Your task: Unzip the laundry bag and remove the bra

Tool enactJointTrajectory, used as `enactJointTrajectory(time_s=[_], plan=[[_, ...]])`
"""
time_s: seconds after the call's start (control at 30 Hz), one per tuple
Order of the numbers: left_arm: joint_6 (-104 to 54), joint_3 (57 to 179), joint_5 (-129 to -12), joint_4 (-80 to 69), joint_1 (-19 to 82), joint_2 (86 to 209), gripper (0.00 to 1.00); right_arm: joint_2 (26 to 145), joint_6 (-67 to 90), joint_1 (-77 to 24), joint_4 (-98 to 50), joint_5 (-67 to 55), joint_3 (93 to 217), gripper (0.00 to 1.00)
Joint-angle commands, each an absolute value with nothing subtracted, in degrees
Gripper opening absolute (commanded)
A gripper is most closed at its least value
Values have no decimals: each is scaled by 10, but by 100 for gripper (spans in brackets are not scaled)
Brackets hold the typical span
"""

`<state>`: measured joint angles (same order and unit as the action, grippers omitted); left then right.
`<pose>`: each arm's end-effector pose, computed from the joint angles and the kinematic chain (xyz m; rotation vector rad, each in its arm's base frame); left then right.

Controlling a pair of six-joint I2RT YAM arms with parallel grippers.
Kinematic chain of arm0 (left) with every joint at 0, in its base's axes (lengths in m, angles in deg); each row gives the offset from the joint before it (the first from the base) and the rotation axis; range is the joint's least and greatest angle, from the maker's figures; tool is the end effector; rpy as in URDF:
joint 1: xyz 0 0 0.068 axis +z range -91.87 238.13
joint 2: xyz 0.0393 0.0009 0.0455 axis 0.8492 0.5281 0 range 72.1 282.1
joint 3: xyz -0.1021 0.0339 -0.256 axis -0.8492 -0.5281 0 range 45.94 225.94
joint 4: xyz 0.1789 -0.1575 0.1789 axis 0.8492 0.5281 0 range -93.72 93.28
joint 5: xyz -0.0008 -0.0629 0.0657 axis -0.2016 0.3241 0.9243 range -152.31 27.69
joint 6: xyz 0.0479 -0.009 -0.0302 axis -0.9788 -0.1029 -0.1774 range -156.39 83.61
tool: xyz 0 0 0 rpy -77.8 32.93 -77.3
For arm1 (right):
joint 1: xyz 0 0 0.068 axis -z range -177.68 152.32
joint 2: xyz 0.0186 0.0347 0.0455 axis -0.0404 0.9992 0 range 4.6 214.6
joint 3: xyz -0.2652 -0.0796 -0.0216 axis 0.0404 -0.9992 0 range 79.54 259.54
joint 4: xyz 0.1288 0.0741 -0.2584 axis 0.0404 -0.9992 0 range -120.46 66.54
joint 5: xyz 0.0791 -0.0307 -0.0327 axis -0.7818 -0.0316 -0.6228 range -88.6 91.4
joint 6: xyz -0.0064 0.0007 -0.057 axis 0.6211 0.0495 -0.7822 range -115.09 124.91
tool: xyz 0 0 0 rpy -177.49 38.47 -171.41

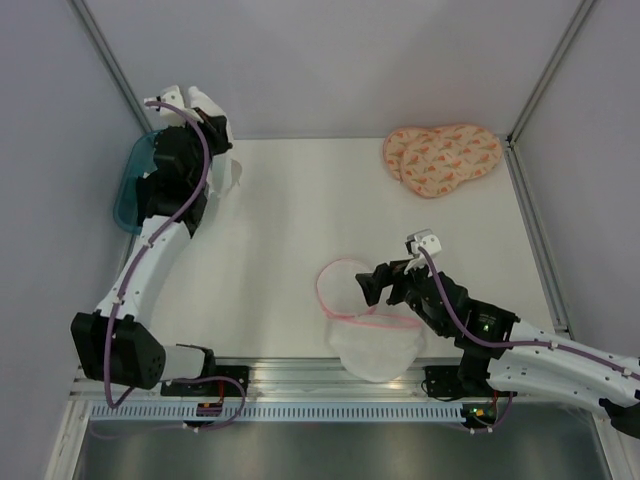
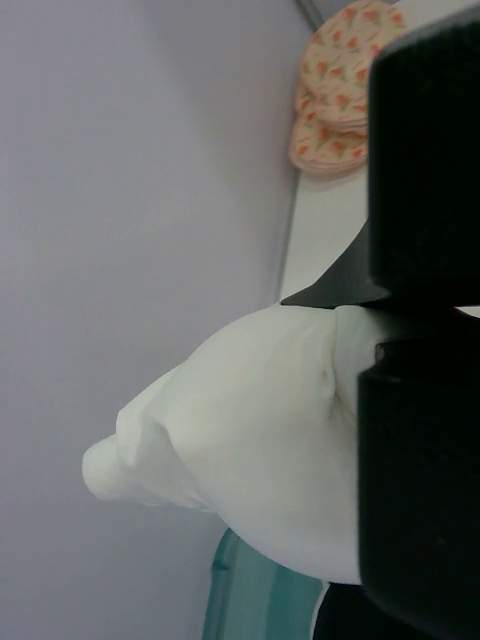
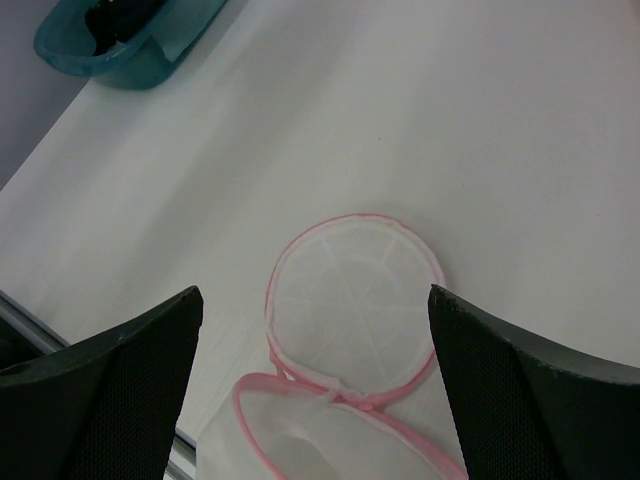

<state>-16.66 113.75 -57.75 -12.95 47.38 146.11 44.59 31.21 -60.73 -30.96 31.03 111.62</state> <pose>0.3433 -0.0620 0.4072 -0.1835 1.5181 -0.3646 0.1124 0.1768 0.2778 -0.2248 1.8358 0.6298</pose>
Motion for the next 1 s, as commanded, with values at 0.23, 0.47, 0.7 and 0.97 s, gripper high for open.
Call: enactJointTrajectory(time_s=[0.23,0.47,0.7,0.97], plan=[[-224,1318,-418,-126,558,1635,2,449,332,-608,-283,271,1093,98],[-216,1388,-356,-108,580,1740,2,467,336,-608,-283,276,1086,98],[-193,1414,-335,-84,633,1811,2,507,336,-608,-276,272,1092,98],[-194,1467,-330,-24,680,1892,2,532,343,-608,-257,264,1088,98]])
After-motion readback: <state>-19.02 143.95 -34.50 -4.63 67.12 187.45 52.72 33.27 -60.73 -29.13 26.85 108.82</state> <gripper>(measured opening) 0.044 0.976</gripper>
